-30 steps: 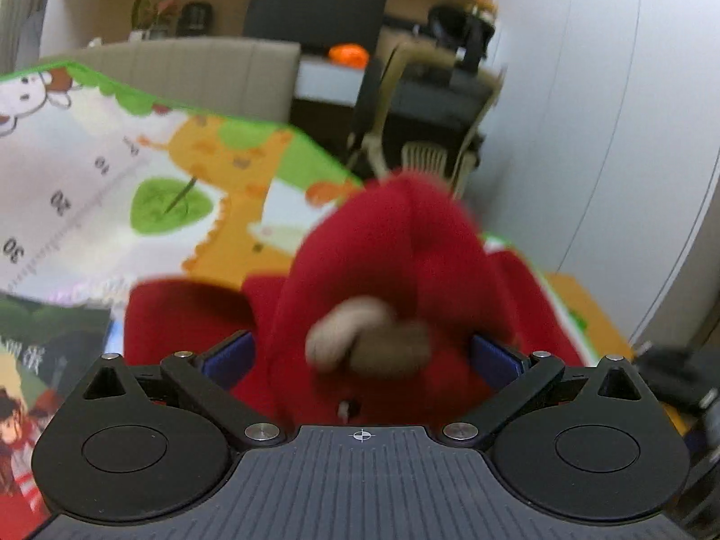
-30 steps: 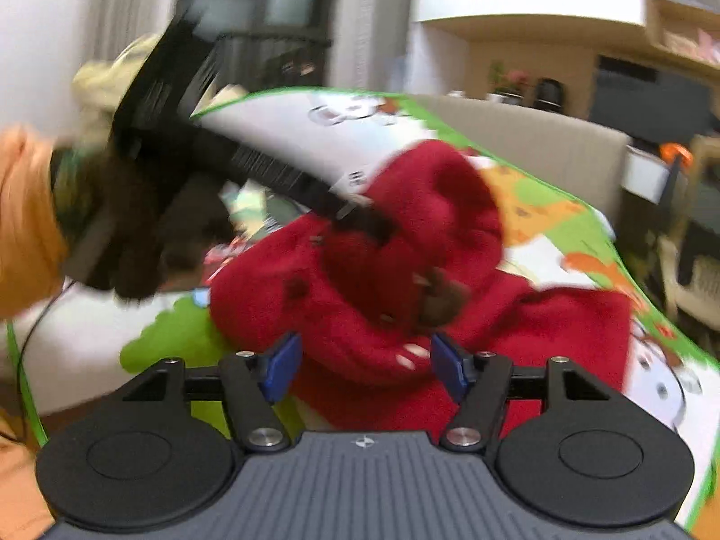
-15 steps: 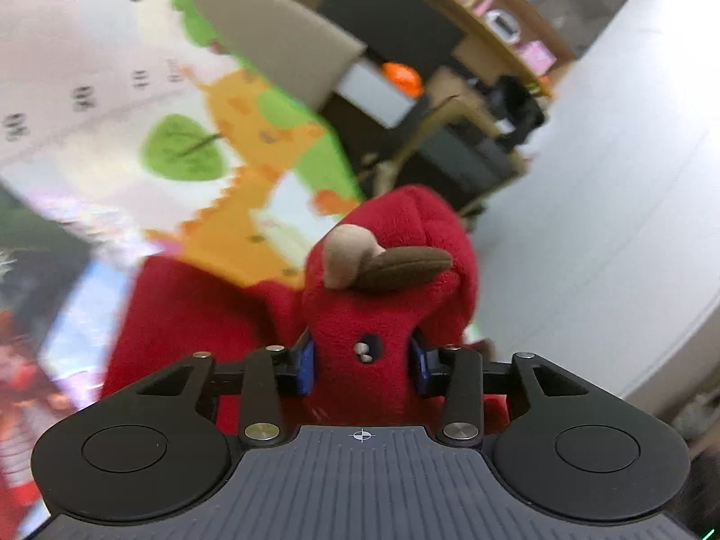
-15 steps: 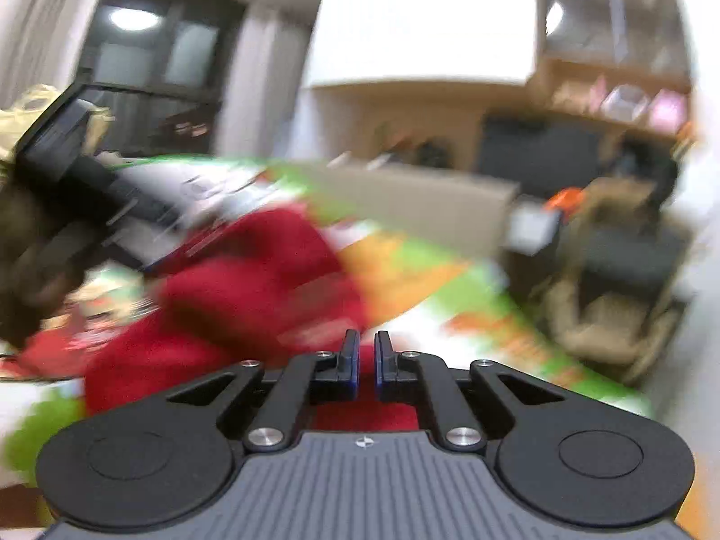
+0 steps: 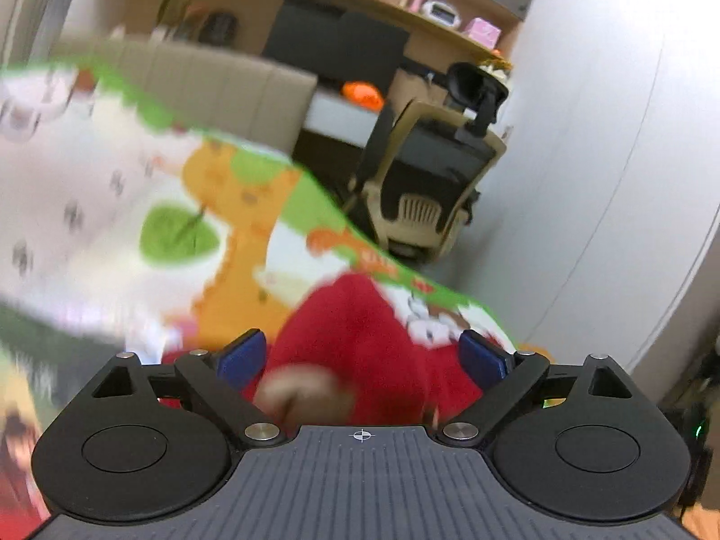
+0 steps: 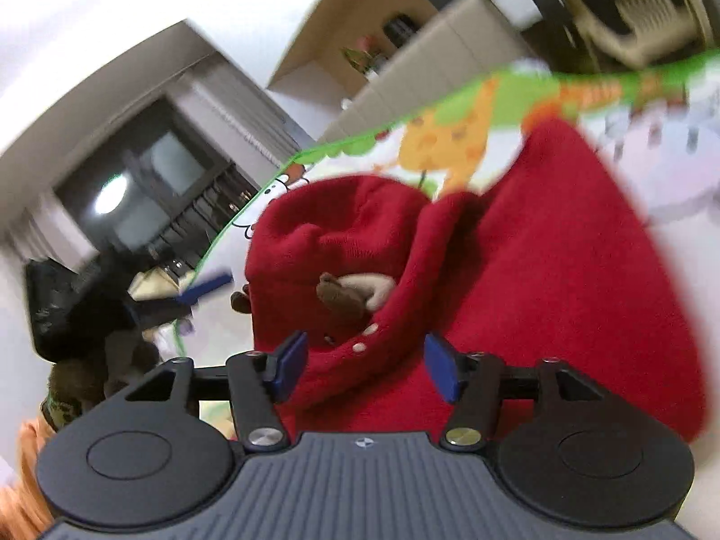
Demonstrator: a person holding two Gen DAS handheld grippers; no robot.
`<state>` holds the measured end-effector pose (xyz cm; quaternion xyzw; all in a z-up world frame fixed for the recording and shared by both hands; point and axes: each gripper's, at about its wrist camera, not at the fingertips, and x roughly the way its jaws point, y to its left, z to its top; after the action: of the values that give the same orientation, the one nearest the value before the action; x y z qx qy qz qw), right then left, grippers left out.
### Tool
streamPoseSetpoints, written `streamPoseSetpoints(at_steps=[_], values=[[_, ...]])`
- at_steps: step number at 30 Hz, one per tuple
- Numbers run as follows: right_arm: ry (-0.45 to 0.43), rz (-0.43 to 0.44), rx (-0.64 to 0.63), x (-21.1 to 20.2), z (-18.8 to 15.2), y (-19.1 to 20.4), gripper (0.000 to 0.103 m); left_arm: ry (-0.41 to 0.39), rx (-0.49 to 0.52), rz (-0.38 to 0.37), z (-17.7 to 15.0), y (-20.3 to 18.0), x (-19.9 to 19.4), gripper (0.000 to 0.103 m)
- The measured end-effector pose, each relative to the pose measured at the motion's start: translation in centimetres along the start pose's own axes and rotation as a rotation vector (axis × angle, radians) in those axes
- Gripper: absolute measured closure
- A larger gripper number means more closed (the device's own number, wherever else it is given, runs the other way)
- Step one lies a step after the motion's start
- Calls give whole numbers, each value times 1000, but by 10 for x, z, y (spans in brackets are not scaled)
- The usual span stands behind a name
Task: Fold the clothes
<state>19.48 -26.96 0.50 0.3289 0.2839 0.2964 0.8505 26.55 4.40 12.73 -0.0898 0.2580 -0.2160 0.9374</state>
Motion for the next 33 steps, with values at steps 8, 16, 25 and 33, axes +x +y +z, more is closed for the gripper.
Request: streamPoseSetpoints(at_steps=[8, 16, 25, 33], values=[[75, 79, 46, 25, -36, 16, 38, 230, 167, 134, -19, -13, 97, 41], [55, 188, 254, 76, -20, 9, 60, 177, -594, -149, -8, 70, 54, 71], [-166, 33, -275, -23, 45, 60, 89, 170, -827, -397, -63, 81, 37, 70], [194, -155, -255, -5, -19, 9, 84, 313, -656, -285, -104, 85, 23, 43]])
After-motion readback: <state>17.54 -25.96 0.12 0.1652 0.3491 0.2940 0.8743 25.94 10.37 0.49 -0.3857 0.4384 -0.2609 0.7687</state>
